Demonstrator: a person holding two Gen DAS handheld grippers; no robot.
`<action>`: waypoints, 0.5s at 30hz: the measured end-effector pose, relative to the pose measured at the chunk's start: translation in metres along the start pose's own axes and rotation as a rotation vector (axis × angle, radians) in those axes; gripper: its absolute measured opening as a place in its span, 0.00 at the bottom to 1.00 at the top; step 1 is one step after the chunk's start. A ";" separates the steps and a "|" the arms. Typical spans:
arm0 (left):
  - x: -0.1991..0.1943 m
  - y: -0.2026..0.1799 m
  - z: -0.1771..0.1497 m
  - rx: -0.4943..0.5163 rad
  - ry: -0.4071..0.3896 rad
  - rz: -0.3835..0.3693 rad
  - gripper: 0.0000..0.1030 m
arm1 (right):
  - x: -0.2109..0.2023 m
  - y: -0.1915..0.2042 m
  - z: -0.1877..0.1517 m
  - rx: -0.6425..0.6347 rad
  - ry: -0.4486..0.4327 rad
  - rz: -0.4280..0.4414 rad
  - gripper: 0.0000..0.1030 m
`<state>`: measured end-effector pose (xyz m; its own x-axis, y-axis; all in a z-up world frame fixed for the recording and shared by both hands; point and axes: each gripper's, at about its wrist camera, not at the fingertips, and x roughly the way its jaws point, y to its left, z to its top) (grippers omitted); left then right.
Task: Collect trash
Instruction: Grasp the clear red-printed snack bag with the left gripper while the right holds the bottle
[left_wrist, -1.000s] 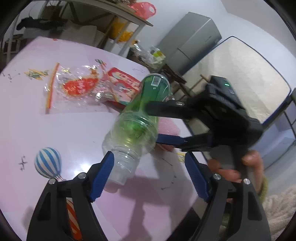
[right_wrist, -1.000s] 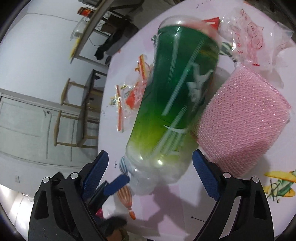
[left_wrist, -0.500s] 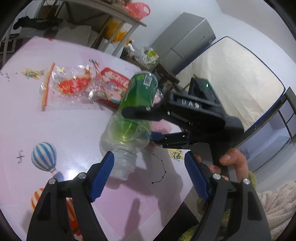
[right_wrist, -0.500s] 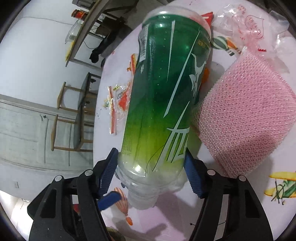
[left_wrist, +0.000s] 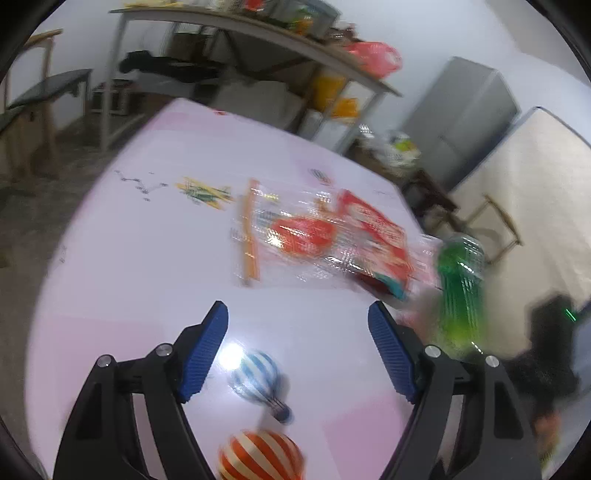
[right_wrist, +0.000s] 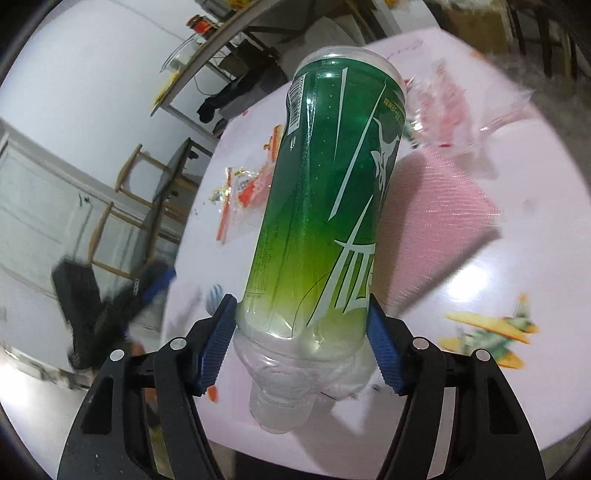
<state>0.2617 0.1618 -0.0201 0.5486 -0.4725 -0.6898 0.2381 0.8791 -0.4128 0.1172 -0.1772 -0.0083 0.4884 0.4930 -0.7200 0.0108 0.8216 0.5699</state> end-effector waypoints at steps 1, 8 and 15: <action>0.006 0.002 0.005 0.004 0.007 0.030 0.72 | -0.002 -0.001 -0.002 -0.012 -0.005 -0.013 0.63; 0.053 0.007 0.041 0.017 0.043 0.187 0.63 | -0.013 -0.013 -0.016 -0.078 -0.049 -0.071 0.63; 0.098 0.012 0.066 0.024 0.113 0.279 0.45 | -0.024 -0.021 -0.017 -0.098 -0.107 -0.103 0.63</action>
<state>0.3713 0.1303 -0.0535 0.5028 -0.2154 -0.8371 0.1107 0.9765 -0.1848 0.0903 -0.2015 -0.0094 0.5792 0.3760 -0.7233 -0.0168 0.8926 0.4506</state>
